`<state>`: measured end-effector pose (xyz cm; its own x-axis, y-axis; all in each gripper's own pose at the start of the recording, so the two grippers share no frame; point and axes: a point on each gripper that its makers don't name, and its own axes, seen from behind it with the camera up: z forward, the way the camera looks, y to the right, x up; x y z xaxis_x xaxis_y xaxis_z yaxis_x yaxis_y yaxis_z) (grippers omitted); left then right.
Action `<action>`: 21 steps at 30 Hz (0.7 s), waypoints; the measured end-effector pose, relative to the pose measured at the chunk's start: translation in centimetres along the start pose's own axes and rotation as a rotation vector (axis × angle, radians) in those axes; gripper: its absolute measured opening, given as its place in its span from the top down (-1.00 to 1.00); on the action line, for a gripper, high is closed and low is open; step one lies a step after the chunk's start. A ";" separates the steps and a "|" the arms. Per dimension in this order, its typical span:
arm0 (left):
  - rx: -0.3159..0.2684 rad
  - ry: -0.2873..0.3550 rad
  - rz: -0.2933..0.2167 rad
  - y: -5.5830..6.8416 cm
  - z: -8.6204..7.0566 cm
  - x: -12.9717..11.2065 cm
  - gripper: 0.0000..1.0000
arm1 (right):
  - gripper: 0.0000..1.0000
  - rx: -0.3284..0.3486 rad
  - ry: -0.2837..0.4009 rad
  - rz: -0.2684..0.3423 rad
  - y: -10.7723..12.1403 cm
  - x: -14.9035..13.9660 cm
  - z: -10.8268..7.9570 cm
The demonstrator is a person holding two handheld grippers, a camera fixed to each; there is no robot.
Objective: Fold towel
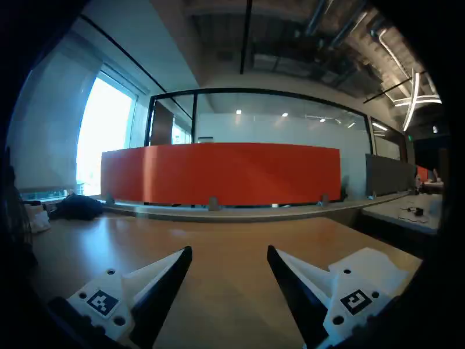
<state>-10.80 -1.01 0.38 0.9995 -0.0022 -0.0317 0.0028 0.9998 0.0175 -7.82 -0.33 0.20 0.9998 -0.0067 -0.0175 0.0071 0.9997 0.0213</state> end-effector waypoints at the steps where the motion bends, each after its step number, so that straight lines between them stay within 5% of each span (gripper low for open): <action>1: 0.000 0.000 0.000 0.0 0.0 0.0 -0.92 | -1.00 0.000 0.000 0.001 0.0 0.0 0.0; 21: 0.000 -0.001 0.000 -0.1 -0.1 0.2 -0.91 | -1.00 0.000 -0.001 0.001 0.0 0.1 0.0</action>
<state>-10.64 -1.10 0.31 0.9995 -0.0020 -0.0308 0.0025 0.9998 0.0175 -7.74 -0.37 0.15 0.9998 -0.0055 -0.0165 0.0058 0.9998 0.0211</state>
